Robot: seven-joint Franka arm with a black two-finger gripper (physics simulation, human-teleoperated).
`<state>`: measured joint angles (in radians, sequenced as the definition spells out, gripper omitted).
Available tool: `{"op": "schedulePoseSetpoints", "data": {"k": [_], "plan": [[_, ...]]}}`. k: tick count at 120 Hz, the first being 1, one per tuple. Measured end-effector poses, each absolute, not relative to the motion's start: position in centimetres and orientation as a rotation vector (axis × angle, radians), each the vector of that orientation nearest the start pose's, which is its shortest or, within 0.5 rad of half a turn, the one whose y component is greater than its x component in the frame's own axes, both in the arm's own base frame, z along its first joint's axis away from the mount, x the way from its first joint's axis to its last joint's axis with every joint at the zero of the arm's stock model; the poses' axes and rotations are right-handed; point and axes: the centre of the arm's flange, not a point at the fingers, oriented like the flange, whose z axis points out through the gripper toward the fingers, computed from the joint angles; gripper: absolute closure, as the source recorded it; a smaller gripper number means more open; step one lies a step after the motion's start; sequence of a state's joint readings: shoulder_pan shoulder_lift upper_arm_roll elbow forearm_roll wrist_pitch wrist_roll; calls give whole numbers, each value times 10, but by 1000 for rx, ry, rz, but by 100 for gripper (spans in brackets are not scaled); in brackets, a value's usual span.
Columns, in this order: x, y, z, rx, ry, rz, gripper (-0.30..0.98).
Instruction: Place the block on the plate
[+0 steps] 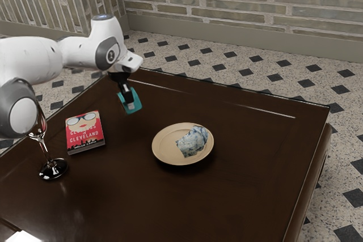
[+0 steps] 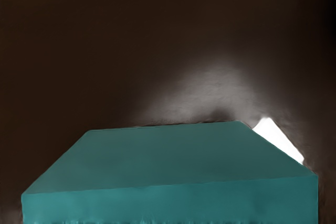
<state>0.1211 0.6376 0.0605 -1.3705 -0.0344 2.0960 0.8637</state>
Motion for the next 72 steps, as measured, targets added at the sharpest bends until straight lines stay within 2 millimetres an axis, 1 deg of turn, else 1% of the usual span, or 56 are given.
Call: {"op": "schedulePoseSetpoints", "data": {"k": [8, 13, 20, 28, 36, 53, 58, 65, 72], "plan": [[741, 94, 358, -2898, 1089, -167, 34], [749, 75, 359, -2890, 1127, -188, 34], [755, 55, 358, -2886, 1167, -199, 34], [760, 27, 354, -2881, 1222, -209, 34], [765, -11, 350, -2862, 1292, -207, 34], [758, -88, 350, -2812, 1436, -166, 34], [754, -106, 353, -2796, 1463, -147, 34], [747, -123, 363, -2783, 1489, -136, 34], [736, -128, 368, -2790, 1498, -105, 34]]}}
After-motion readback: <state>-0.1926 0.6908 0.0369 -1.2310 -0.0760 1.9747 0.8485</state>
